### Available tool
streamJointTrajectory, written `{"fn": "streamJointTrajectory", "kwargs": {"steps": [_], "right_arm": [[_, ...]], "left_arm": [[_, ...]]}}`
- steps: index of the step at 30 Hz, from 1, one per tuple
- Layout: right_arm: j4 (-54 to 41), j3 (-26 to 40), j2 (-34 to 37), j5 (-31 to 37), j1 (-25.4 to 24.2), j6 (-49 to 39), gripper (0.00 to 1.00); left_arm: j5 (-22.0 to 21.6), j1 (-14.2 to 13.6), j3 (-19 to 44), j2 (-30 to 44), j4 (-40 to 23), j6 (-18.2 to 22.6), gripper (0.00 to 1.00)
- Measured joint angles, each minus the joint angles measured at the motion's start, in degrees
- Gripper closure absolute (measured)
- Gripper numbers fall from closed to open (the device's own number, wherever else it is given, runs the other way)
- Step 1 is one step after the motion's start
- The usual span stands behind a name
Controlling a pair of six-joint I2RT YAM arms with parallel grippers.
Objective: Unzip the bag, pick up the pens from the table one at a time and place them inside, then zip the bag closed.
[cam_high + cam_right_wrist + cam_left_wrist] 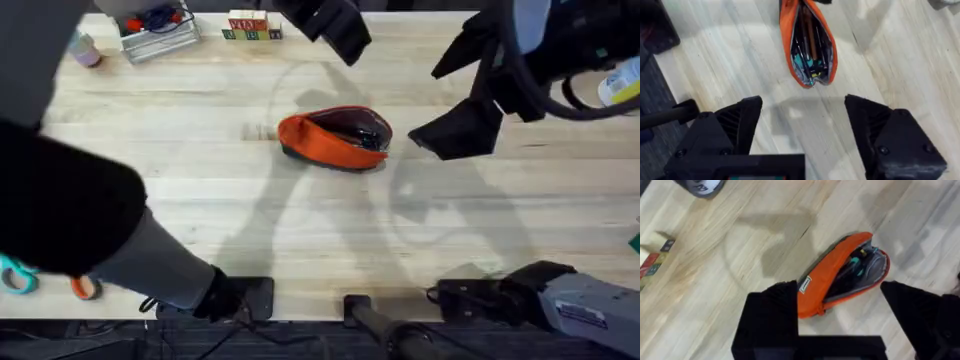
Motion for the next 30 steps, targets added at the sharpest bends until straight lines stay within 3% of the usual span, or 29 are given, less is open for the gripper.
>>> {"fn": "streamJointTrajectory", "kwargs": {"steps": [10,18,22,30], "right_arm": [[0.0,0.0,0.0,0.0,0.0,0.0,0.005],[0.0,0.0,0.0,0.0,0.0,0.0,0.003],[0.0,0.0,0.0,0.0,0.0,0.0,0.003],[0.0,0.0,0.0,0.0,0.0,0.0,0.004]], "left_arm": [[-2.5,2.2,0.0,-3.9,-6.2,-1.0,0.002],[-1.9,8.3,-0.5,-6.7,-7.8,-1.4,0.002],[-0.7,11.8,-5.3,-10.8,-5.2,-1.4,0.002],[2.0,17.1,-21.8,-21.6,2.4,-1.6,0.004]]}}
